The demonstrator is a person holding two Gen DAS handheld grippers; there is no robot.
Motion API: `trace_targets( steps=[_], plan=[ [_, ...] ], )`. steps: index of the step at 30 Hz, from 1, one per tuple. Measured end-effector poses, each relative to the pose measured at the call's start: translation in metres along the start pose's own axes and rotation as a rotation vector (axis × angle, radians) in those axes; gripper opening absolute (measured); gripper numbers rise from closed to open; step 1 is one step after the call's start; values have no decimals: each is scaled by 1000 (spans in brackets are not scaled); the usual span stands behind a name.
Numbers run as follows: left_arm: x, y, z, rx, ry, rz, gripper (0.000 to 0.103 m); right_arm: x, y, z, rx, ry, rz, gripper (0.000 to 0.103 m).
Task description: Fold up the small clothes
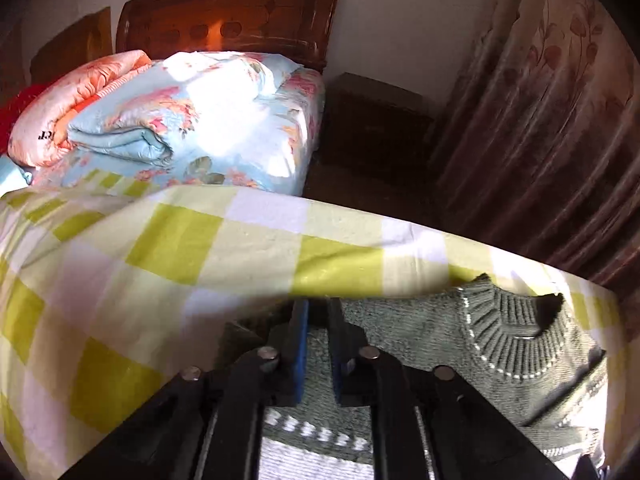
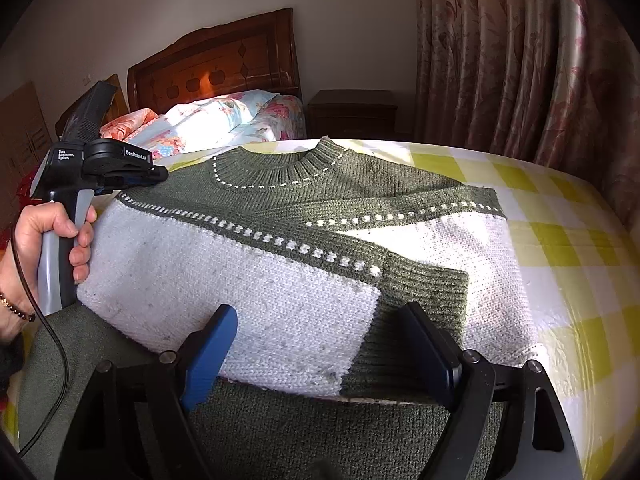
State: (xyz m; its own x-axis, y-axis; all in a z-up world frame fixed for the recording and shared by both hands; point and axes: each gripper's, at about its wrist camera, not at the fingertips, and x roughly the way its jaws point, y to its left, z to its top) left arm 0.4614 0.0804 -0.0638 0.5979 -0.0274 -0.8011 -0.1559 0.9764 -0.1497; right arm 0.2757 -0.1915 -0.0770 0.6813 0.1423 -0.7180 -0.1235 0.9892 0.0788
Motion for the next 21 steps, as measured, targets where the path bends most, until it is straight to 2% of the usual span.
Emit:
trace_targets(
  steps=[2, 7, 11, 14, 15, 17, 19, 21],
  plan=[
    [0, 1, -1, 0, -5, 8, 8, 0, -1, 0, -2, 0, -1, 103],
    [0, -15, -7, 95, -38, 95, 8, 0, -1, 0, -2, 0, 0, 103],
    [-13, -11, -9, 76, 1, 53, 9, 0, -1, 0, 0, -1, 3, 103],
    [-52, -6, -24, 58, -102, -5, 21, 1, -1, 0, -1, -1, 3, 103],
    [-60, -5, -30, 71, -124, 11, 27, 1, 0, 0, -2, 0, 3, 103],
    [-57, -1, -38, 84, -96, 87, 37, 1, 0, 0, -3, 0, 4, 103],
    [-36, 11, -43, 80, -15, 121, 39, 1, 0, 0, -3, 0, 2, 103],
    [-34, 29, -46, 31, -30, 99, 67, 1, 0, 0, -4, 0, 2, 103]
  ],
)
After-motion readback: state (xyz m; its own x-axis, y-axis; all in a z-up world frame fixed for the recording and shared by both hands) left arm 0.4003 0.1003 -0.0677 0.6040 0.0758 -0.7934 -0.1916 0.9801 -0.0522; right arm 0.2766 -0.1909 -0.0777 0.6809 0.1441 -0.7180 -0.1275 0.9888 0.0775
